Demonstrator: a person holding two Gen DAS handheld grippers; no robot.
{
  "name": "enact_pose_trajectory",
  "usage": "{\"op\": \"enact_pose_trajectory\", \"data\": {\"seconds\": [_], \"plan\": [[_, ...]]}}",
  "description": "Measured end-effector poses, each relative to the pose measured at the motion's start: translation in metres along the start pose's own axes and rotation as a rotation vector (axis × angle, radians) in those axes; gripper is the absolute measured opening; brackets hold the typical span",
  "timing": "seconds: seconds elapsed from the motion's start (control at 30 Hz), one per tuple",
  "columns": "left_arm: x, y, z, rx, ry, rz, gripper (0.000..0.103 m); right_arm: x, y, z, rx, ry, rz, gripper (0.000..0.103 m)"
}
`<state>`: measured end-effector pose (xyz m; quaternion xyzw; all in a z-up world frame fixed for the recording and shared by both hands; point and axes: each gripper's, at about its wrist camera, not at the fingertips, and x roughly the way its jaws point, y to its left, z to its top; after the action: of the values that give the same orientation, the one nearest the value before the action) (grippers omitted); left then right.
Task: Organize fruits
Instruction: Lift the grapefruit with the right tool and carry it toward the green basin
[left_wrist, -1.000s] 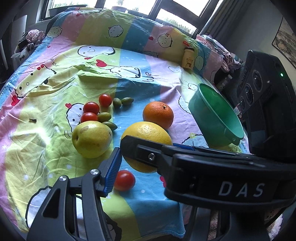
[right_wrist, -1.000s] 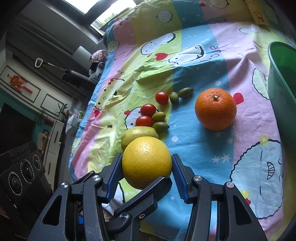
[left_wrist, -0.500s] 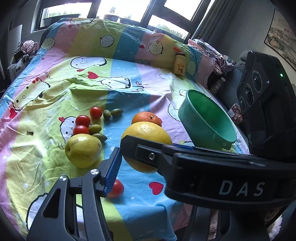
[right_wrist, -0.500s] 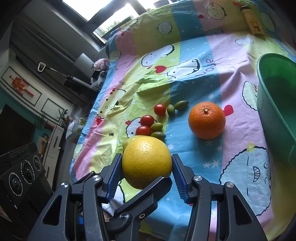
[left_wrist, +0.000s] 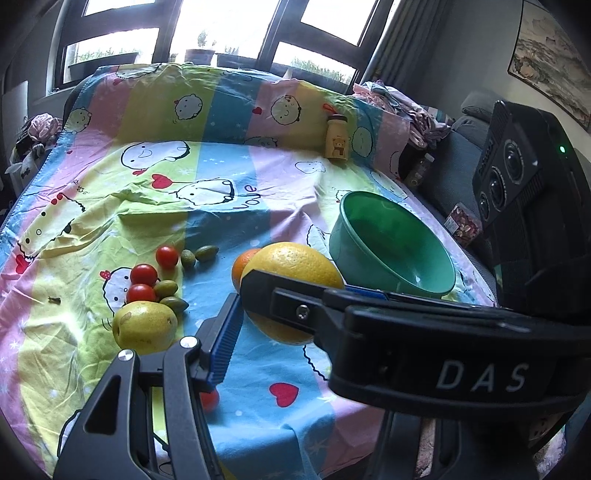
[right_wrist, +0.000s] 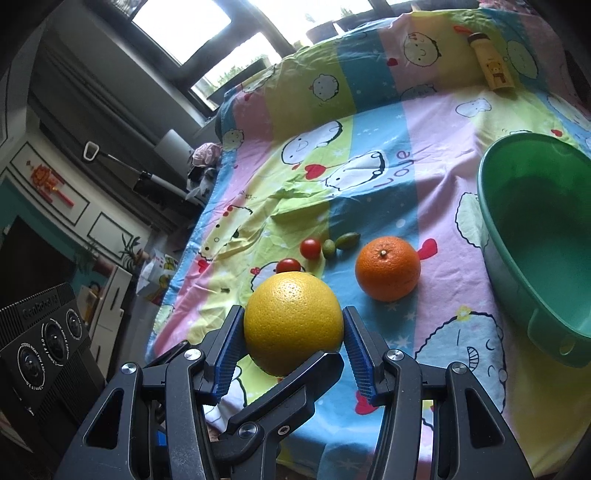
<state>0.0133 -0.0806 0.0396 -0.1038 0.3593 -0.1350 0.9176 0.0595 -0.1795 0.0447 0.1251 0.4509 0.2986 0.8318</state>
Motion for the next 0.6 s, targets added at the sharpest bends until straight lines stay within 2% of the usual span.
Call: {"op": "enact_pose_trajectory", "data": {"seconds": [0.6], "plan": [[0.011,-0.047,0.017,0.099,-0.023,-0.041,0.056,-0.042,-0.03,0.008,0.052,-0.109,-0.003,0.055]]}}
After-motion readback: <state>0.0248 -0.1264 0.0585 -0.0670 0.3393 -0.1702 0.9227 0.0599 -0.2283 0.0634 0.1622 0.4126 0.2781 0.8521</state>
